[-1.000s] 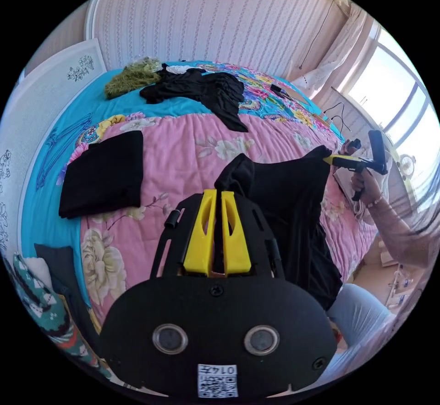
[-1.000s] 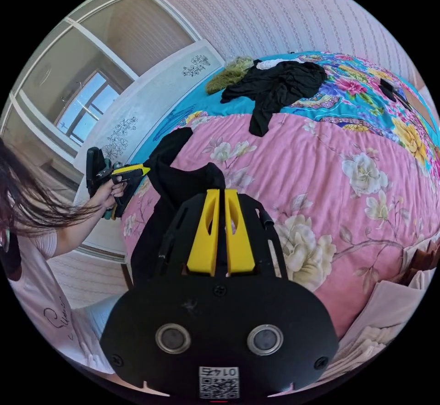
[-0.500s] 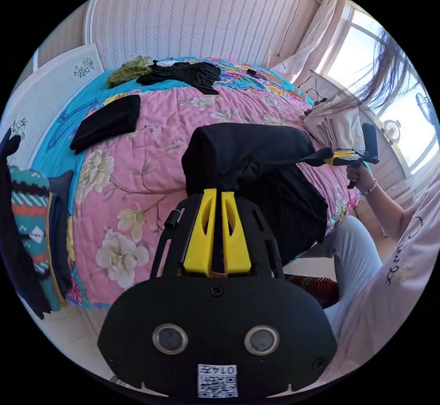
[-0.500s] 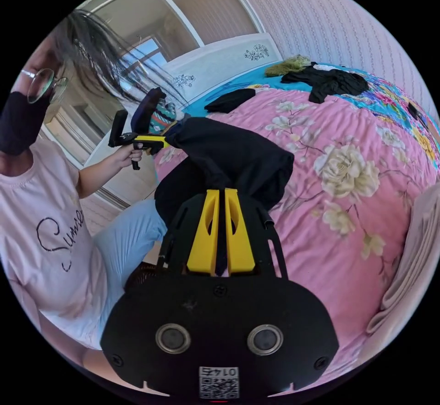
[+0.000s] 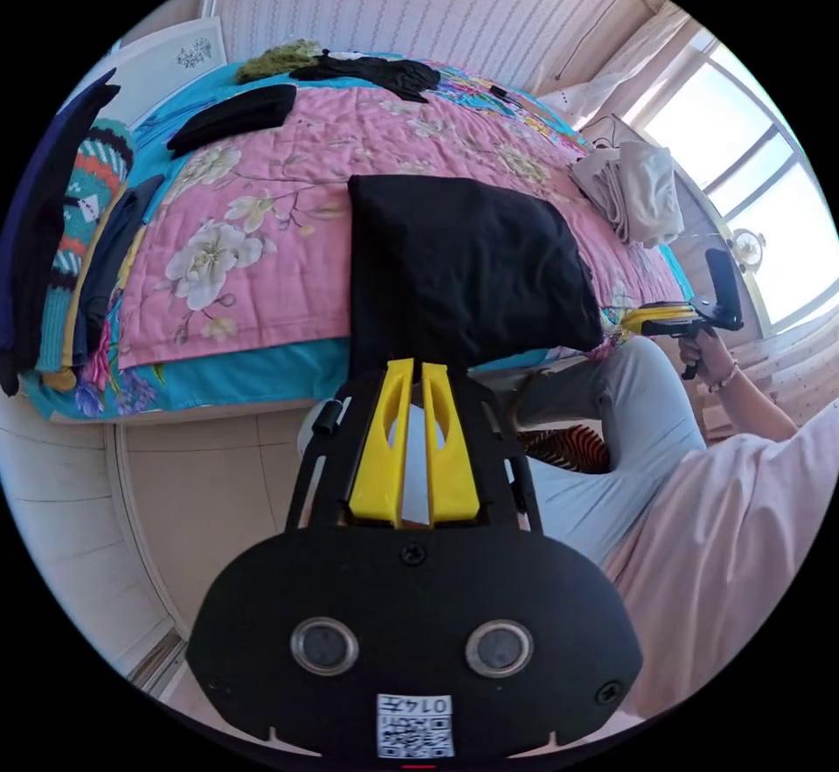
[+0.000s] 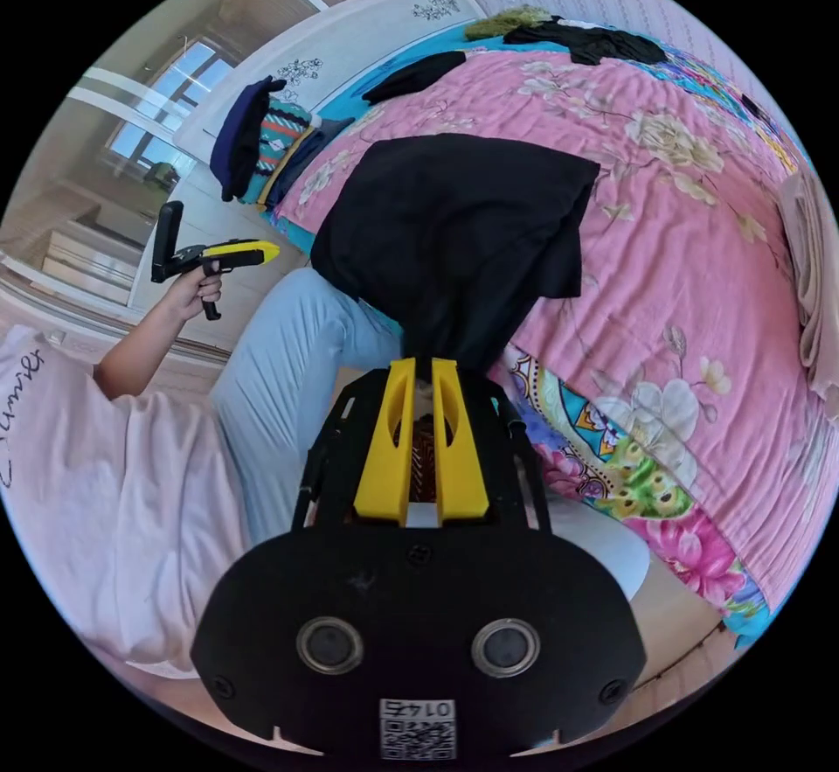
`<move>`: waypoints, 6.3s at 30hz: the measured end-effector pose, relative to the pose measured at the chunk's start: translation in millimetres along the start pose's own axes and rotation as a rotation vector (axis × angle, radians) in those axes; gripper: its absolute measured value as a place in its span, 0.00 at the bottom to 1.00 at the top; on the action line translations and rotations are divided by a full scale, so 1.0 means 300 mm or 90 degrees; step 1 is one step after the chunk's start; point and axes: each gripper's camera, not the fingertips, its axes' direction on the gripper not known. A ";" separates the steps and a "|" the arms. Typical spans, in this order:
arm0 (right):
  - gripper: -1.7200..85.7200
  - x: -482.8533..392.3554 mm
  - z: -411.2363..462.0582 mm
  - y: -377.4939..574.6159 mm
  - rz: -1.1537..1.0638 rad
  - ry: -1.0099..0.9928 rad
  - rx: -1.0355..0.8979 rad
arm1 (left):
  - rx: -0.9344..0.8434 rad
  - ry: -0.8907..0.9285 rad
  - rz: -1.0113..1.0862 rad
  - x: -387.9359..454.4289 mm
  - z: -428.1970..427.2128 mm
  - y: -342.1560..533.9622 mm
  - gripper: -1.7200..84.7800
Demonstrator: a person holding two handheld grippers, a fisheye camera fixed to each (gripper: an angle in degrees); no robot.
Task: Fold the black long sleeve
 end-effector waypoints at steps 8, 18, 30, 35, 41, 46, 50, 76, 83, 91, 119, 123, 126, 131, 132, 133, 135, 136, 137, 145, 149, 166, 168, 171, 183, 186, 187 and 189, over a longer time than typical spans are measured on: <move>0.02 -0.389 0.013 -0.330 -0.082 0.120 -0.037 | -0.001 -0.009 0.119 0.287 0.162 0.040 0.01; 0.01 -0.667 0.336 -1.014 -0.169 0.322 -0.191 | -0.082 -0.078 0.121 0.427 0.536 -0.037 0.01; 0.01 -0.840 0.487 -1.171 -0.234 0.282 -0.270 | -0.002 -0.058 0.231 0.513 0.581 0.135 0.01; 0.01 -0.897 0.429 -1.235 -0.261 0.273 -0.252 | -0.018 -0.068 0.253 0.560 0.652 0.161 0.01; 0.01 -0.850 0.517 -1.248 -0.199 0.232 -0.305 | -0.080 -0.032 0.251 0.562 0.781 0.186 0.01; 0.01 -0.905 0.399 -1.212 -0.270 0.231 -0.272 | -0.074 -0.009 0.245 0.558 0.821 0.214 0.01; 0.01 -0.912 0.312 -1.214 -0.269 0.211 -0.208 | -0.082 -0.028 0.259 0.586 0.850 0.232 0.01; 0.05 -0.301 0.027 -0.138 0.016 0.205 0.071 | 0.020 -0.081 0.337 0.766 0.765 0.409 0.05; 0.11 -0.005 0.126 0.402 0.179 0.133 0.014 | 0.075 -0.004 0.344 0.875 0.784 0.439 0.17; 0.02 0.209 0.157 0.567 0.213 -0.003 0.019 | 0.035 0.002 0.349 0.947 0.840 0.409 0.19; 0.05 0.867 0.005 0.687 0.312 -0.232 0.214 | 0.106 0.051 0.293 0.817 0.549 0.275 0.05; 0.04 0.905 -0.134 0.763 0.305 -0.236 0.266 | 0.156 0.135 0.338 0.883 0.471 0.224 0.06; 0.04 0.937 -0.282 0.863 0.329 -0.200 0.310 | 0.170 0.204 0.346 0.933 0.449 0.181 0.06; 0.05 0.871 -0.418 0.864 0.334 -0.066 0.256 | 0.152 0.216 0.311 0.895 0.451 0.159 0.06; 0.05 0.851 -0.416 0.837 0.324 -0.056 0.245 | 0.160 0.192 0.302 0.858 0.435 0.165 0.06; 0.05 0.803 -0.407 0.769 0.291 -0.041 0.229 | 0.164 0.179 0.294 0.833 0.426 0.169 0.06; 0.06 0.726 -0.382 0.645 0.240 -0.034 0.209 | 0.178 0.132 0.239 0.711 0.384 0.184 0.06; 0.07 0.675 -0.357 0.554 0.211 -0.042 0.199 | 0.180 0.117 0.222 0.677 0.374 0.188 0.07; 0.08 0.621 -0.324 0.459 0.177 -0.052 0.190 | 0.180 0.081 0.188 0.609 0.360 0.194 0.07; 0.09 0.389 -0.171 0.010 0.046 -0.014 0.106 | 0.049 0.021 -0.011 0.269 0.396 0.216 0.08; 0.09 0.358 -0.268 -0.100 0.026 0.064 0.135 | 0.057 0.027 -0.024 0.220 0.386 0.199 0.10; 0.07 0.190 -0.117 -0.734 -0.088 0.165 -0.086 | 0.030 0.121 0.027 0.210 0.366 0.025 0.01; 0.07 0.162 -0.050 -0.804 -0.109 0.183 -0.130 | -0.006 0.063 0.007 0.208 0.424 0.015 0.02; 0.10 0.133 0.038 -0.895 -0.127 0.236 -0.182 | -0.046 0.029 -0.083 0.159 0.448 -0.032 0.04; 0.18 0.151 0.104 -1.071 -0.133 0.188 -0.245 | -0.060 0.097 -0.083 0.165 0.453 -0.147 0.12; 0.12 0.144 0.092 -1.075 -0.128 0.208 -0.236 | -0.063 0.077 -0.054 0.191 0.441 -0.159 0.03; 0.10 0.137 0.072 -1.070 -0.136 0.217 -0.230 | -0.062 0.087 -0.056 0.192 0.438 -0.157 0.02; 0.08 0.131 0.020 -1.055 -0.141 0.214 -0.204 | -0.044 0.108 -0.052 0.203 0.400 -0.151 0.01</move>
